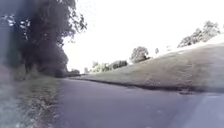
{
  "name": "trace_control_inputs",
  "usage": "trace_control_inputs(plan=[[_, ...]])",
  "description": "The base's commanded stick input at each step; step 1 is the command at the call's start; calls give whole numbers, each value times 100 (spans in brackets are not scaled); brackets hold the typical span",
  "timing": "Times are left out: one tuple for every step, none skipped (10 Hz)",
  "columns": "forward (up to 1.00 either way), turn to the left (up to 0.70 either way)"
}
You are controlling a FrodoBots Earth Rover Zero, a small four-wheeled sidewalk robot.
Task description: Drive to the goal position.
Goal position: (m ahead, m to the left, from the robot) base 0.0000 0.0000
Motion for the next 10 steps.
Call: trace_control_inputs(plan=[[45,27],[27,68],[28,69],[27,76],[25,88],[24,80],[24,40],[24,0],[-45,-12],[-45,-24]])
